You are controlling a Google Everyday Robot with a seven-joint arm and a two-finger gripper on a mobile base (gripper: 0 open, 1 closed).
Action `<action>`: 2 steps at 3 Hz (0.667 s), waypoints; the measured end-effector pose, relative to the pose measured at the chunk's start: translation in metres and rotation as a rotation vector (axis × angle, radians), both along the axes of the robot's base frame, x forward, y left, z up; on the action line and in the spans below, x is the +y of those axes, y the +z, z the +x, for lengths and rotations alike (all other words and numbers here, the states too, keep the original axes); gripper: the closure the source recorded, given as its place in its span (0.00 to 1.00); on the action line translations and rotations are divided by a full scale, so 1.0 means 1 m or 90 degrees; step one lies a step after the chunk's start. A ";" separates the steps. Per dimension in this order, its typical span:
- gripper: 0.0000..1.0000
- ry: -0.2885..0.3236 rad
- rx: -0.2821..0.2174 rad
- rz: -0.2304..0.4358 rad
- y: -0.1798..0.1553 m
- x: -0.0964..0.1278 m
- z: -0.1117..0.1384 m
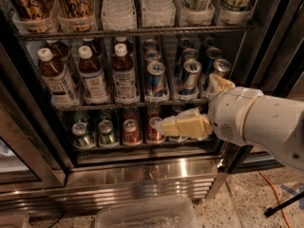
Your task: Pick 7up can from top shelf of fridge
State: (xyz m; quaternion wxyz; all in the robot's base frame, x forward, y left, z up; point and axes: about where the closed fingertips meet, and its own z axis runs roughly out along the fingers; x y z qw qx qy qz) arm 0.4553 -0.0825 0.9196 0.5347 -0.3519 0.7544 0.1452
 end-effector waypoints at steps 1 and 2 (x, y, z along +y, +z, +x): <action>0.00 -0.074 -0.053 0.062 0.024 0.010 0.019; 0.00 -0.137 -0.093 0.119 0.046 0.008 0.033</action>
Offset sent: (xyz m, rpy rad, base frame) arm 0.0341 0.0338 0.0548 0.3208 -0.2309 -0.2968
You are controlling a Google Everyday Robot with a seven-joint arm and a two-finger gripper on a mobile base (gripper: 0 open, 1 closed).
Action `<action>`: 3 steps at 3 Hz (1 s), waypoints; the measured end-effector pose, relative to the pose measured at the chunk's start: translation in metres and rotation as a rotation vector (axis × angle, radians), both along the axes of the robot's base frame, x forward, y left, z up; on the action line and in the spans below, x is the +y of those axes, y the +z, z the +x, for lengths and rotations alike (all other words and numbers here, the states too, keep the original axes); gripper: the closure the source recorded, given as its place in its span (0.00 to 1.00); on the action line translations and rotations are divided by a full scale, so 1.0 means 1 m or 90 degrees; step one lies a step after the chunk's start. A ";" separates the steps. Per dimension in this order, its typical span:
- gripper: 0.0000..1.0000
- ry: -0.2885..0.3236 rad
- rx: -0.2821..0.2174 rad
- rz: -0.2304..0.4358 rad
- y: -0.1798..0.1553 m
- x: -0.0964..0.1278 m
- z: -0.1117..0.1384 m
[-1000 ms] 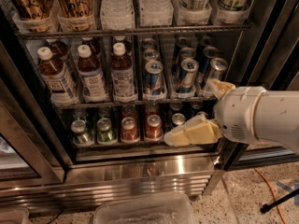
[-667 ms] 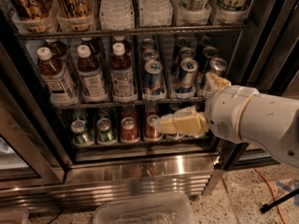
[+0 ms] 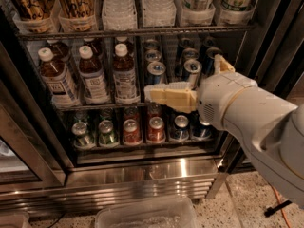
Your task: Pick 7up can from top shelf of fridge
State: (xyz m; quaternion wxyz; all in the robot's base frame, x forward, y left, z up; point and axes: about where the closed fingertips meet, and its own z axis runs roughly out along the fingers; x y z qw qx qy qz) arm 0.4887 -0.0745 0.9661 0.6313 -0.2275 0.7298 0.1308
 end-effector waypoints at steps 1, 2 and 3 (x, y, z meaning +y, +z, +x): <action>0.00 -0.036 -0.028 0.029 0.004 -0.005 0.009; 0.00 -0.085 -0.061 0.017 -0.009 -0.032 0.017; 0.00 -0.105 -0.091 0.017 -0.022 -0.027 0.017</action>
Offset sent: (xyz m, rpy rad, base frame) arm 0.0175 0.0368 -0.0358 0.1224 -0.2140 -0.0689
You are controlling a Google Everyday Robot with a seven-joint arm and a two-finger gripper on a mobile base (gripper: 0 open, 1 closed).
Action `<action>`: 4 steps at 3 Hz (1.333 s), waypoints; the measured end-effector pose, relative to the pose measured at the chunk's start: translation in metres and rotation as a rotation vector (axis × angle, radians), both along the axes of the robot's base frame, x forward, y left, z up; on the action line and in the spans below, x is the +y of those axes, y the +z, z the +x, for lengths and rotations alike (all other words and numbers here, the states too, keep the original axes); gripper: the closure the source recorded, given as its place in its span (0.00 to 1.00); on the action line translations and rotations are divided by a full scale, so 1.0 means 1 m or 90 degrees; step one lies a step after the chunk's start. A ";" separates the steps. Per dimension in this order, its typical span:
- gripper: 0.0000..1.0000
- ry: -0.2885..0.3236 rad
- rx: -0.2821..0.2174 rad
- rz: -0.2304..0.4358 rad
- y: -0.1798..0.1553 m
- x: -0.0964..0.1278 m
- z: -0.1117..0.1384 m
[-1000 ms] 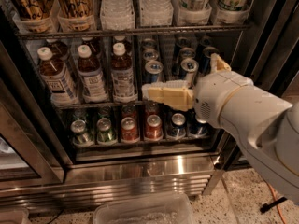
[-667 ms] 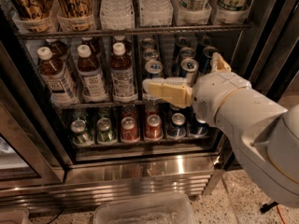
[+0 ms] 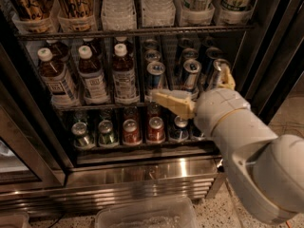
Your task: Pick 7up can from top shelf of fridge
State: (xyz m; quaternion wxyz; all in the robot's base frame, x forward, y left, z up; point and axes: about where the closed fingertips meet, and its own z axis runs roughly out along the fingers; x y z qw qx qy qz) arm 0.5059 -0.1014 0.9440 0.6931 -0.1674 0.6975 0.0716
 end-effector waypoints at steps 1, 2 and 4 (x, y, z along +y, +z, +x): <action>0.00 -0.002 -0.033 0.020 0.015 0.006 0.001; 0.00 -0.002 -0.032 0.021 0.015 0.006 0.001; 0.00 -0.049 -0.069 0.018 0.013 -0.001 0.023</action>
Offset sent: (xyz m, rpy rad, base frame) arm 0.0007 0.0059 0.0144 0.0279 -0.0505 -0.0048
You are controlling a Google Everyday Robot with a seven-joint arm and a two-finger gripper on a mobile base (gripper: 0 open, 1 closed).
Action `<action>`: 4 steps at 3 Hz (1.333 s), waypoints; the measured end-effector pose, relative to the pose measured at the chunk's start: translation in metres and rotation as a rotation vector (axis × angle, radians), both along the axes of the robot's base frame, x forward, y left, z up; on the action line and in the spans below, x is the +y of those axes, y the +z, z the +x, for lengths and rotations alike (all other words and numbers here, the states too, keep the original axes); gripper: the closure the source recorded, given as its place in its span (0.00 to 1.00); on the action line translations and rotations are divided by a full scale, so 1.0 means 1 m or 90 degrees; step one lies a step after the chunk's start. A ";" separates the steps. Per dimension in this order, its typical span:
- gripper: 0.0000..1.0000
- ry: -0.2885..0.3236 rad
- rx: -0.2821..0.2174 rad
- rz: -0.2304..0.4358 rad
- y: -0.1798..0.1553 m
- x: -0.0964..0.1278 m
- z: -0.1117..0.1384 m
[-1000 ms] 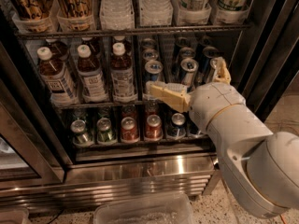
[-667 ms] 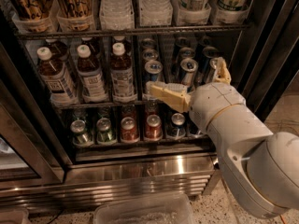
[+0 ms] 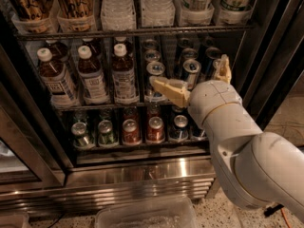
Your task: Pick 7up can from top shelf of fridge
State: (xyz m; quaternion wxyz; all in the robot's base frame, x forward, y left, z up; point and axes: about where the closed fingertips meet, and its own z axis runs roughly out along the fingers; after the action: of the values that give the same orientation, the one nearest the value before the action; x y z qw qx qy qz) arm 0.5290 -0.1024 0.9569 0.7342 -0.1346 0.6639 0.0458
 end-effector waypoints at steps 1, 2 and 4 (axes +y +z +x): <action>0.00 -0.031 -0.034 -0.010 0.011 -0.013 0.003; 0.00 -0.063 -0.066 -0.010 0.025 -0.030 0.000; 0.00 -0.060 -0.062 0.037 0.047 -0.057 -0.005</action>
Offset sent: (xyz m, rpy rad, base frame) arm -0.0040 -0.0526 0.0425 -0.0131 -0.1635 -0.1646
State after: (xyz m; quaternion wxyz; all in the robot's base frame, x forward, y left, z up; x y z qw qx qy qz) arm 0.5244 -0.1595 1.0037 0.7708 -0.0836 0.6311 0.0240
